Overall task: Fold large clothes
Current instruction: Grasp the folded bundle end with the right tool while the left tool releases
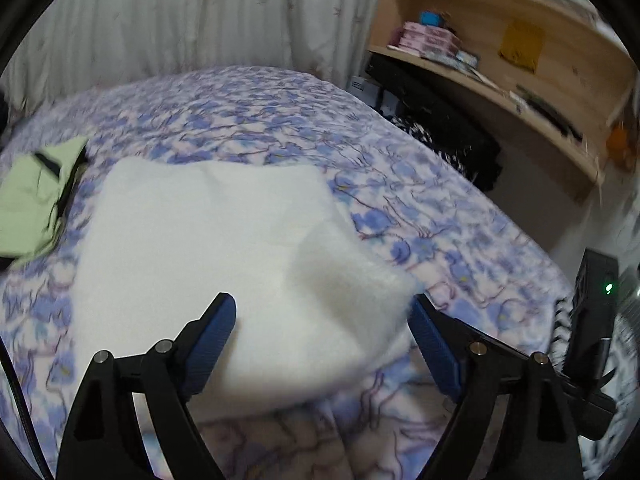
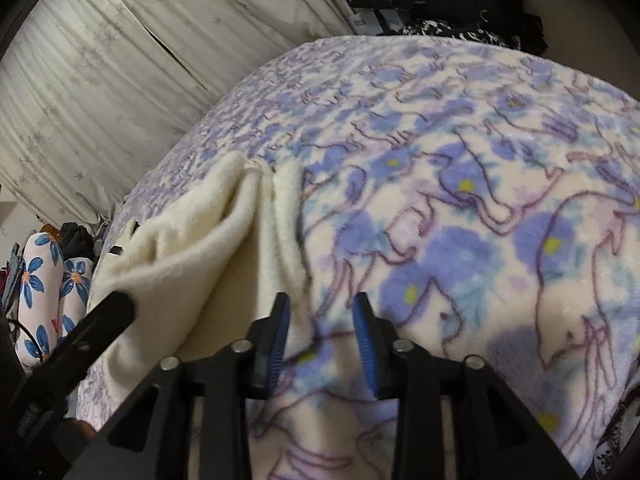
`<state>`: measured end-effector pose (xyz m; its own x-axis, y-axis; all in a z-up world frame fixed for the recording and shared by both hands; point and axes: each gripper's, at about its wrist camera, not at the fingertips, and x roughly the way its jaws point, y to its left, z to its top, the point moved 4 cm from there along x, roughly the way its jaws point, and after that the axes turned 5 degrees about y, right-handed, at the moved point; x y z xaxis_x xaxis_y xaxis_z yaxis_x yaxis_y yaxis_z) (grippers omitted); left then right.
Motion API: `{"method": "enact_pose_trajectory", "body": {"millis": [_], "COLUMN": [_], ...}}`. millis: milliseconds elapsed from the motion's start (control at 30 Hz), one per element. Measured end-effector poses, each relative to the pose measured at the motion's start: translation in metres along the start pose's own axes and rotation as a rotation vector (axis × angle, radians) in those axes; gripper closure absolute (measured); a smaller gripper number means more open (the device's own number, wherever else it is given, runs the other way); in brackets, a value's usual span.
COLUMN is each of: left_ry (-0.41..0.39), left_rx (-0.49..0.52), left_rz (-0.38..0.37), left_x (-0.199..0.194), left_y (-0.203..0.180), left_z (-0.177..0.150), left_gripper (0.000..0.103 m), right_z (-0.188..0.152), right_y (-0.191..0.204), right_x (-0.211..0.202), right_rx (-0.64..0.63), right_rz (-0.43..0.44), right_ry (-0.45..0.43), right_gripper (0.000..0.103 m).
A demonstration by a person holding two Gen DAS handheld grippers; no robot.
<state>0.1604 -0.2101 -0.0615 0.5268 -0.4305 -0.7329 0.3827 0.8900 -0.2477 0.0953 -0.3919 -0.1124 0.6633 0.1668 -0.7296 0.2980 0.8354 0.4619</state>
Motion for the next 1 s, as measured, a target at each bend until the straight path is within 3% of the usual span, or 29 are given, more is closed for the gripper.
{"method": "enact_pose_trajectory", "body": {"millis": [200,300,400,500,667,700,767,800,867,933,1000], "left_ry": [-0.058,-0.050,-0.018,0.031,0.075,0.077,0.075,0.075,0.076,0.066,0.045], "left_rx": [-0.197,-0.260,-0.307,-0.352,-0.361,-0.366,-0.379,-0.383,-0.387,-0.377,-0.354], "left_rz": [0.036,0.111,0.212,0.212,0.221,0.209,0.183,0.173,0.157,0.127,0.111], "left_x": [-0.046,-0.052,-0.047,-0.036,-0.016,-0.013,-0.009,-0.007,-0.006,-0.008,-0.012], "left_y": [0.065,0.095,0.125,0.146,0.161,0.162,0.166,0.167,0.168,0.166,0.160], "left_z": [0.005,0.002,-0.009,-0.022,-0.036,-0.037,-0.037,-0.037,-0.033,-0.027,-0.023], "left_gripper": [0.016,0.016,0.017,0.016,0.017,0.017,0.017,0.017,0.024,0.030,0.031], "right_z": [0.017,0.025,0.032,0.037,0.040,0.041,0.043,0.044,0.046,0.051,0.049], "right_y": [0.043,0.067,0.091,0.103,0.100,0.097,0.092,0.088,0.085,0.086,0.084], "right_x": [-0.028,-0.030,-0.017,0.005,0.052,0.061,0.073,0.078,0.075,0.050,0.019], "right_rx": [-0.103,-0.151,-0.185,-0.195,-0.160,-0.148,-0.143,-0.138,-0.143,-0.178,-0.215], "right_rz": [0.056,0.103,0.174,0.191,0.128,0.127,0.163,0.162,0.188,0.241,0.275], "right_ry": [-0.045,-0.027,0.058,0.149,0.278,0.290,0.305,0.309,0.293,0.207,0.107], "right_gripper": [0.068,0.067,0.057,0.055,0.055,0.057,0.077,0.078,0.085,0.086,0.087]}}
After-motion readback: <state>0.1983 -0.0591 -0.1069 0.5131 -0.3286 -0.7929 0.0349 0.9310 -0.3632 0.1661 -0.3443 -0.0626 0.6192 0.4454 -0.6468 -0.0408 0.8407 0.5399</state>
